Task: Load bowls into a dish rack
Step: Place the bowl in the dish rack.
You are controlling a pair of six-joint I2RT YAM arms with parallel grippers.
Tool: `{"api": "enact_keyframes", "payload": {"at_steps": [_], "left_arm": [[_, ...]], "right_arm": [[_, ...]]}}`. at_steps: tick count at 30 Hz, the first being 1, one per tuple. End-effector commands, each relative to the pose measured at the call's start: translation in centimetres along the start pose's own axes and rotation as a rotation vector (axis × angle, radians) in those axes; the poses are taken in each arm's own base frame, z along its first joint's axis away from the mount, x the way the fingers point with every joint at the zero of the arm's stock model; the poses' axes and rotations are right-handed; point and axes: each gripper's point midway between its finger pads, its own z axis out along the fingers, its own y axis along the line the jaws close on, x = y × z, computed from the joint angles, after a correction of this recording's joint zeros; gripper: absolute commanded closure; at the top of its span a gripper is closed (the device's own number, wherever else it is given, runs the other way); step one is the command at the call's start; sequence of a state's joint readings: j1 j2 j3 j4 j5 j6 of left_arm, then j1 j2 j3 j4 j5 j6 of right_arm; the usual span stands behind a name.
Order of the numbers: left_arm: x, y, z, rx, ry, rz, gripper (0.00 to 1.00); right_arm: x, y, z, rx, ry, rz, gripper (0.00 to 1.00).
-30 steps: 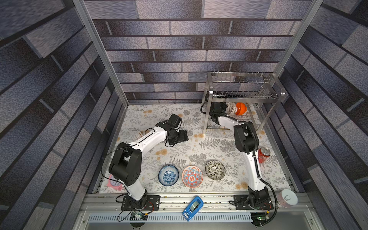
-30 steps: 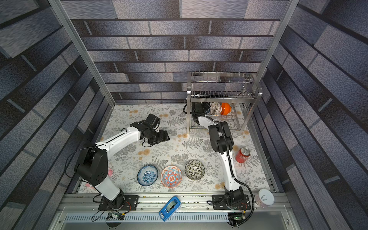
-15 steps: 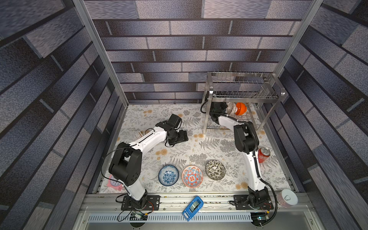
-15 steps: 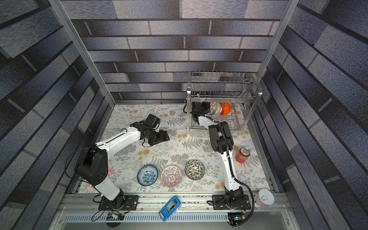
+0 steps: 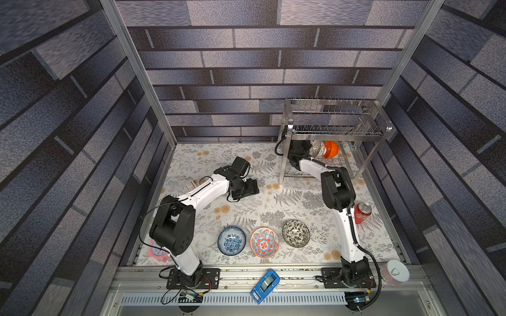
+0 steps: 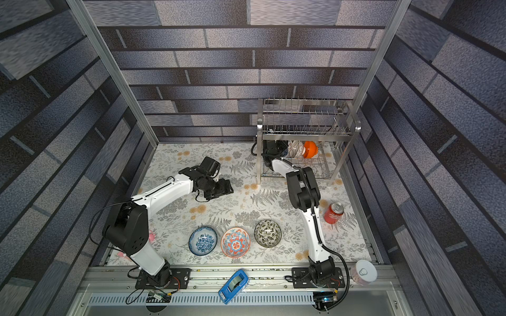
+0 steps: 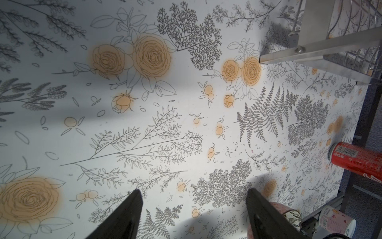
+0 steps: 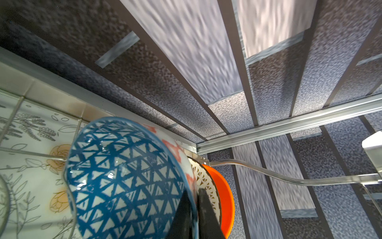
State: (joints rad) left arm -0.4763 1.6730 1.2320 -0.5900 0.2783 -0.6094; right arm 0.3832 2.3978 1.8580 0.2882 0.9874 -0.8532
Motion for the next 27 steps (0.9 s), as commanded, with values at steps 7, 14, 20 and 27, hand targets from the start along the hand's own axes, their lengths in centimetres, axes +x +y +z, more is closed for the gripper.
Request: {"api": "enact_keyframes", "payload": {"at_steps": [7, 14, 20, 27], "left_arm": [[0.41, 0.57, -0.14, -0.004, 0.007, 0.007, 0.19], [0.48, 0.58, -0.17, -0.002, 0.006, 0.006, 0.19], [0.62, 0.72, -0.18, -0.002, 0.005, 0.003, 0.19], [0.72, 0.73, -0.29, -0.001, 0.002, 0.004, 0.19]], "right_arm": [[-0.75, 1.94, -0.54, -0.041, -0.019, -0.014, 0.88], [-0.62, 1.92, -0.58, -0.042, -0.014, -0.015, 0.88], [-0.65, 1.80, -0.86, -0.058, -0.012, 0.004, 0.81], [-0.91, 1.56, -1.31, -0.070, -0.015, 0.018, 0.74]]}}
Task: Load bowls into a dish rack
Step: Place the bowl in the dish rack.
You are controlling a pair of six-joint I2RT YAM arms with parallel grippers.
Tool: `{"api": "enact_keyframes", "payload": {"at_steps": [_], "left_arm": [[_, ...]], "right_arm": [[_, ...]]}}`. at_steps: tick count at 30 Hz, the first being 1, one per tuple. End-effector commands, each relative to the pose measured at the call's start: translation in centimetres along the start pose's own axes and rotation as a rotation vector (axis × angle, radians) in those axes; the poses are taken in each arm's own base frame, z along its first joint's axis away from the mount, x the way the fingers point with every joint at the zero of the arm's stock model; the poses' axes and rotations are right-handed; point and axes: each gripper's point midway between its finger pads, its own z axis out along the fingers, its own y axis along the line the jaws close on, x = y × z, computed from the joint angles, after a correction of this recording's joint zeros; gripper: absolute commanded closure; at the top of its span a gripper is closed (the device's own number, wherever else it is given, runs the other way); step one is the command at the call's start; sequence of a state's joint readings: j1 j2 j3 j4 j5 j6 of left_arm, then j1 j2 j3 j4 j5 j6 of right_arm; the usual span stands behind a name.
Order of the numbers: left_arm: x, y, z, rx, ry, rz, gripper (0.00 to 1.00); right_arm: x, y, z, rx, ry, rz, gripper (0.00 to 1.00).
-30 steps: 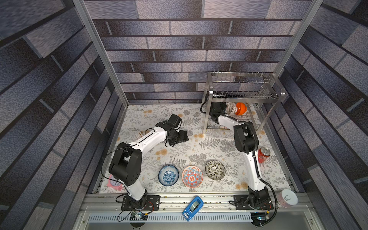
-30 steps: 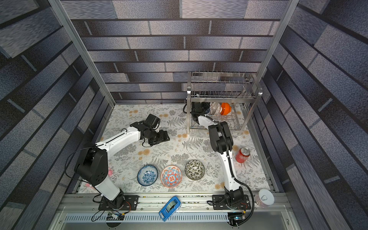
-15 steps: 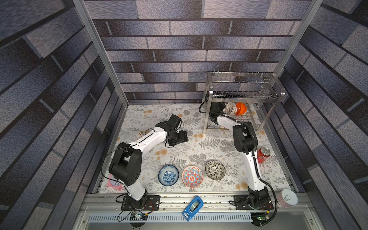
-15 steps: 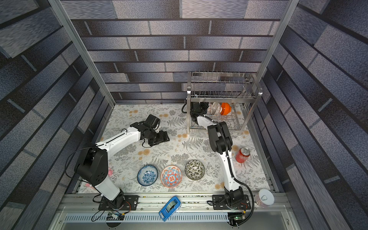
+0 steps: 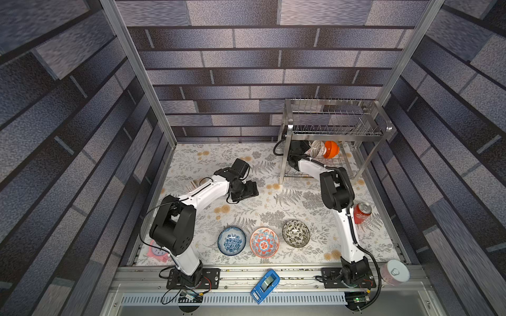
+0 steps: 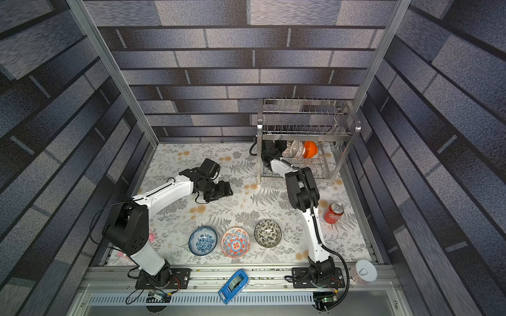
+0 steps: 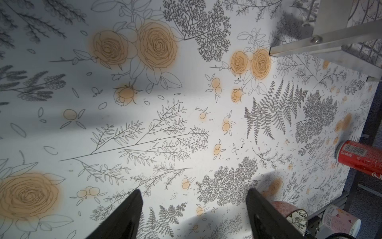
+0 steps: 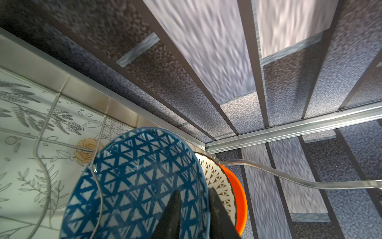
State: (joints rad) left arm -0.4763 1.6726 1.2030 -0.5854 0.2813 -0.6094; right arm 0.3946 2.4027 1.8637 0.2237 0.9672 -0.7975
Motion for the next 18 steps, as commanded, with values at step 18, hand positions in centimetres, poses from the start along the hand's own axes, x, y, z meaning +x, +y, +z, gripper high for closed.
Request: {"api": "enact_keyframes", "payload": {"at_steps": [18], "left_arm": [[-0.2, -0.1, -1.3, 0.013, -0.035, 0.003, 0.19]], "right_arm": [[-1.6, -0.4, -2.2, -0.129, -0.041, 0.141, 0.52]]}}
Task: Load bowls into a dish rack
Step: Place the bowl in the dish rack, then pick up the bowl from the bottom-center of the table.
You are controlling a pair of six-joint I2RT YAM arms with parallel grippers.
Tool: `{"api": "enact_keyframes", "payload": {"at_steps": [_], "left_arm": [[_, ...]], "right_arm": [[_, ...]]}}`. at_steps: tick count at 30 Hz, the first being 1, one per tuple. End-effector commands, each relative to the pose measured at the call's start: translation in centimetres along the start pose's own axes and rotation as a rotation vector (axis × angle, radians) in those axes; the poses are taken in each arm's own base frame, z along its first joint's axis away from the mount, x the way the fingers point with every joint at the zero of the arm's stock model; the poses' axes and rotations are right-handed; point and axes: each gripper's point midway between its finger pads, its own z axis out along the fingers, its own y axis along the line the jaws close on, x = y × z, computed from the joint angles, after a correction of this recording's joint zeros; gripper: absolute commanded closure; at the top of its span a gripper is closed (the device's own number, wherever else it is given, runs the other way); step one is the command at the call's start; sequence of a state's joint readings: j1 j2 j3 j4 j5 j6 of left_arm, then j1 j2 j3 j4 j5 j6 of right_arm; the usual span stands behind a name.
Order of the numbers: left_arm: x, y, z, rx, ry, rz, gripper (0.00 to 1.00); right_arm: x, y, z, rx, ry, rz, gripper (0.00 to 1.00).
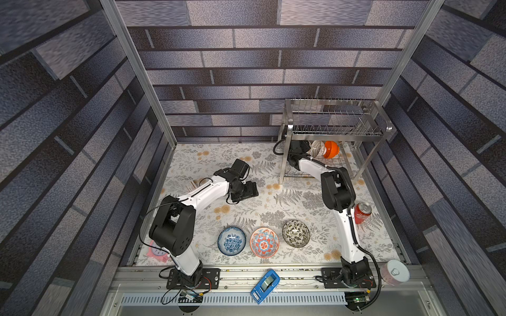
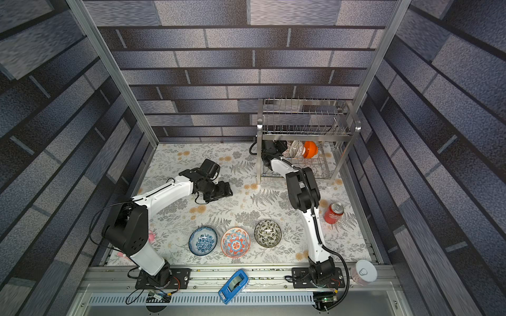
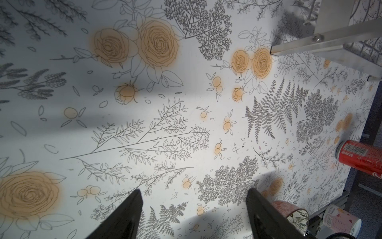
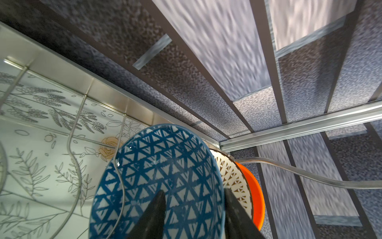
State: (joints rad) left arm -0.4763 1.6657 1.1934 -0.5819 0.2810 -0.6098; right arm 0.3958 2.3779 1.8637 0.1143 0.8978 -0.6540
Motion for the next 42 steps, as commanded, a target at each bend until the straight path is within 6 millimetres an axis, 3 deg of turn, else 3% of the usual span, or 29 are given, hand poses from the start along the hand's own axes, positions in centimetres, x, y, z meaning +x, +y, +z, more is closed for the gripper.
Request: {"api": "enact_keyframes", "payload": {"at_steps": [1, 21, 28, 42], "left_arm": [[-0.3, -0.1, -1.3, 0.013, -0.034, 0.004, 0.18], [0.3, 0.2, -2.4, 0.011, -0.059, -0.005, 0.19], [0.8, 0.4, -3.0, 0.005, -0.077, -0.007, 0.19], [1.5, 0.2, -3.9, 0.000, -0.096, -0.001, 0.18]], "right_arm": [[-1.8, -1.0, -1.8, -0.048, -0.039, 0.066, 0.51], [-1.4, 0.0, -3.7, -0.198, -0.060, 0.165, 0.31], [-0.9, 0.3, -4.3, -0.238, -0.047, 0.206, 0.19], [0.9, 0.7, -5.3, -0.276, -0.011, 0.253, 0.09]]}}
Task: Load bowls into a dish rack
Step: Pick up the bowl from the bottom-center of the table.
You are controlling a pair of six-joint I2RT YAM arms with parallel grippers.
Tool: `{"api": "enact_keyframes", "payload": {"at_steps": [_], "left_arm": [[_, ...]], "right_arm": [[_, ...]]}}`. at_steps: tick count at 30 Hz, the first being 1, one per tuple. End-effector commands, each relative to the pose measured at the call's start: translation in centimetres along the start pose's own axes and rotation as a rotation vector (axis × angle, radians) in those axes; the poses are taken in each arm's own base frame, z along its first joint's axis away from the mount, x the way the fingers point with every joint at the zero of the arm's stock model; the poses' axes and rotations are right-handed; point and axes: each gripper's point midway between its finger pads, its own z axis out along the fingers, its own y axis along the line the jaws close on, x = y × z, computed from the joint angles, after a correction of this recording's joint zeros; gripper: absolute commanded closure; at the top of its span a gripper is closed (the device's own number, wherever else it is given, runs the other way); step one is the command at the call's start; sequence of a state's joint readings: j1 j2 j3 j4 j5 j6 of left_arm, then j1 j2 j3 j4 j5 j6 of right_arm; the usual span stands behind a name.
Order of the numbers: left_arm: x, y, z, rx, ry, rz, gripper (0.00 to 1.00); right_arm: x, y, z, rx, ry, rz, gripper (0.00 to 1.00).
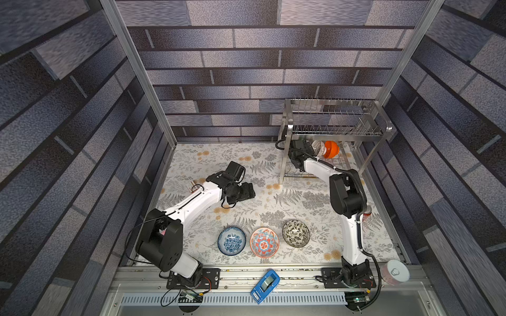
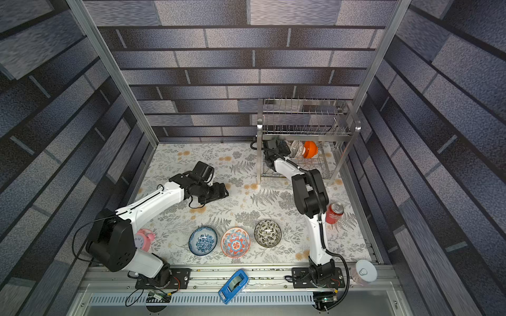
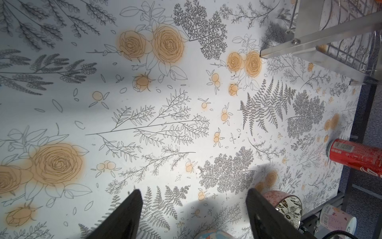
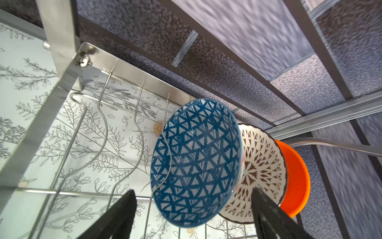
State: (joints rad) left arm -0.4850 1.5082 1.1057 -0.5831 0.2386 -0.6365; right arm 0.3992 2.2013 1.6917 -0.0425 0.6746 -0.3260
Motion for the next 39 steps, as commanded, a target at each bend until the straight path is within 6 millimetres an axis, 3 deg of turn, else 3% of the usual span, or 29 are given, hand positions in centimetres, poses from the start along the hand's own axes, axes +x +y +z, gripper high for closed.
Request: {"api": "enact_keyframes", "payload": {"at_steps": [1, 30, 32, 39], "left_arm": [[0.3, 0.0, -0.9, -0.007, -0.022, 0.002, 0.18], [1.4, -0.8, -2.0, -0.012, -0.039, 0.033, 0.18], [1.5, -0.7, -2.1, -0.014, -0.043, 0.032, 0.18], [2.0, -0.8, -2.4, -0.017, -0.051, 0.038, 0.18]], "right_arm": [[-0.5, -0.2, -1.7, -0.030, -0.011, 0.032, 0.07], [4.2, -0.2, -3.4, -0.072, 0.080, 0.139, 0.00], [3.6, -1.2, -4.3, -0.068, 0.060, 0.164, 0.00], [4.8, -1.5, -5.0, -0.068, 0.075, 0.189, 0.00]]}}
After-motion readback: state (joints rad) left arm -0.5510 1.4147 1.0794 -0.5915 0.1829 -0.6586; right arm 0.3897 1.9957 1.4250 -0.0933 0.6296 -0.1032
